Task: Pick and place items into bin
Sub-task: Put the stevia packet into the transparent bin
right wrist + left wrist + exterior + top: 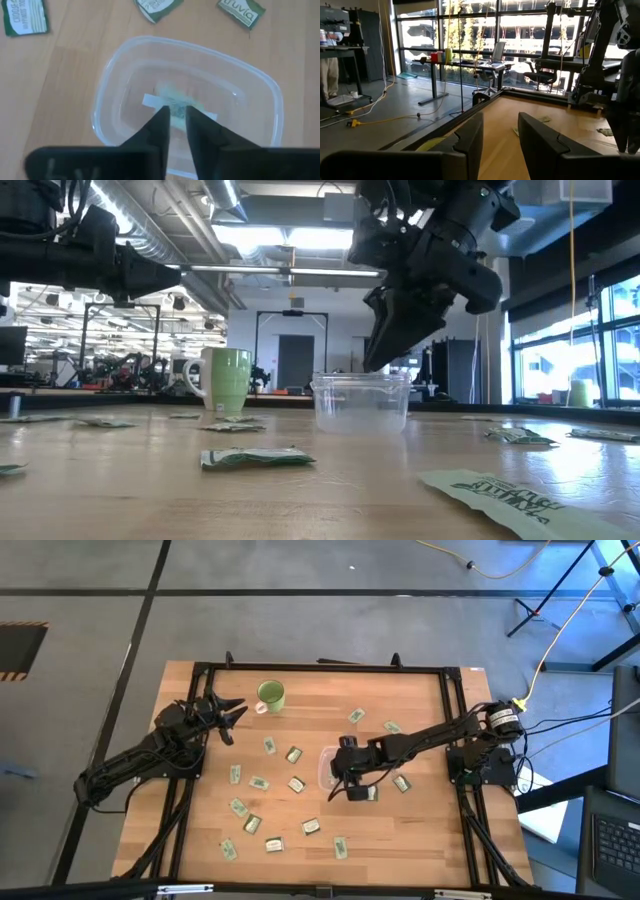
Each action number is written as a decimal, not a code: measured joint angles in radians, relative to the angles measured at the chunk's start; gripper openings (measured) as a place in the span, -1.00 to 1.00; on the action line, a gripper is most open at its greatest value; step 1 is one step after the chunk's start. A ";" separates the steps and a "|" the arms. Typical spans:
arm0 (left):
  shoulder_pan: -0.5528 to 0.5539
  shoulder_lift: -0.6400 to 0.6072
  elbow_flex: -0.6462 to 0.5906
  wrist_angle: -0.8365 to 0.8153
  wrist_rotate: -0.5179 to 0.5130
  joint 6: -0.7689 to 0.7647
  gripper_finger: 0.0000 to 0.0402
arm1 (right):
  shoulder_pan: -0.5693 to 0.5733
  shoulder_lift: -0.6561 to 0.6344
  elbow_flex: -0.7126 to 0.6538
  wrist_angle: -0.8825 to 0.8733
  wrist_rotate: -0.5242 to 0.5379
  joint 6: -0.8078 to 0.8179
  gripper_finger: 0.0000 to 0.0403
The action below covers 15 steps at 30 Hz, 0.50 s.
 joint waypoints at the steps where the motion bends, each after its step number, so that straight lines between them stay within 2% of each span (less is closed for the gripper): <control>1: 0.000 0.000 0.000 -0.001 0.000 0.000 -0.42 | 0.000 0.000 0.002 -0.001 0.000 0.000 -0.59; 7: 0.000 0.000 0.000 -0.007 0.000 0.000 -0.42 | -0.001 -0.045 0.047 -0.161 0.001 0.047 -0.48; 11: 0.000 0.000 0.000 -0.007 0.000 0.000 -0.42 | -0.003 -0.174 0.025 -0.229 0.006 0.083 -0.47; 15: 0.000 0.000 0.000 -0.006 0.000 0.000 -0.42 | -0.012 -0.346 -0.050 -0.253 0.066 0.153 -0.47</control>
